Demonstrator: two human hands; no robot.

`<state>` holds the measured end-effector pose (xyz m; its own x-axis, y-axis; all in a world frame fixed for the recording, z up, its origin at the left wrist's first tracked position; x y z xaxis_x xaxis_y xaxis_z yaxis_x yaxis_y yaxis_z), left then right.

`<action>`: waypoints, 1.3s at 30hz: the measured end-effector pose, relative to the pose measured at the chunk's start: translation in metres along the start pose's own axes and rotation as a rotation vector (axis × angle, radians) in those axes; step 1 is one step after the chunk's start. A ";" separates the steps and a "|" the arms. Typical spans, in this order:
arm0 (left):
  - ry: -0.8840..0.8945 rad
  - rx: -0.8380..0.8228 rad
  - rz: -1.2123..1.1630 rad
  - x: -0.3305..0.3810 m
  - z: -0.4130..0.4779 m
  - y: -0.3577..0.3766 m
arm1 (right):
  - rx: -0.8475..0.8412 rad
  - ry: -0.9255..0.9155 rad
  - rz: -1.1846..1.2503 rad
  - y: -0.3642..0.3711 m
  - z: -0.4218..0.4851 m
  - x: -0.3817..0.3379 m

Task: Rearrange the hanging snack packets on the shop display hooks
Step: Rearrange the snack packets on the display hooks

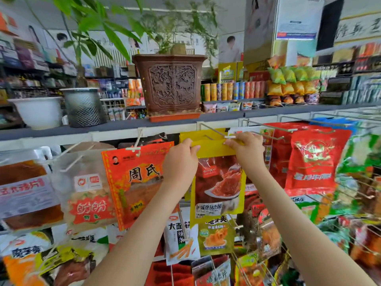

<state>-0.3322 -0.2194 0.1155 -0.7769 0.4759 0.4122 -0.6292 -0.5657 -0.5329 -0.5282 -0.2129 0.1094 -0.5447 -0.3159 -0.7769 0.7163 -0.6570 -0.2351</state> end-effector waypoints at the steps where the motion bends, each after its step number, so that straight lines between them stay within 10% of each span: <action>1: -0.014 0.003 0.026 -0.003 0.001 0.004 | -0.015 -0.002 -0.023 0.003 0.002 0.001; 13: 0.166 0.142 0.386 -0.010 0.007 0.016 | 0.073 -0.202 -0.288 0.056 0.042 0.010; 19: 0.349 0.275 0.407 -0.049 -0.040 -0.025 | 0.207 -0.146 0.022 0.051 0.000 0.012; 28: -0.066 0.345 0.529 -0.120 -0.029 -0.090 | -0.177 0.254 0.364 0.119 -0.043 0.003; 34: -0.196 -0.036 0.421 -0.140 0.000 -0.073 | -0.417 -0.271 0.098 0.152 -0.065 -0.070; 39: -0.129 -0.017 -0.001 -0.126 -0.018 -0.085 | -0.371 -0.456 -0.144 0.155 -0.076 -0.103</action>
<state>-0.1805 -0.2192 0.0960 -0.7728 0.3852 0.5043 -0.6308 -0.5531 -0.5442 -0.3274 -0.2301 0.1088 -0.7204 -0.5570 -0.4131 0.6815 -0.4581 -0.5708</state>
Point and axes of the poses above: each hand's wrist, its own z-axis towards the middle knuckle, its own y-axis out of the palm, x = y × z, the point moved 8 cm from there along z, towards the middle knuckle, and after that the axes turned 4 degrees about x, right-handed, at the moved point
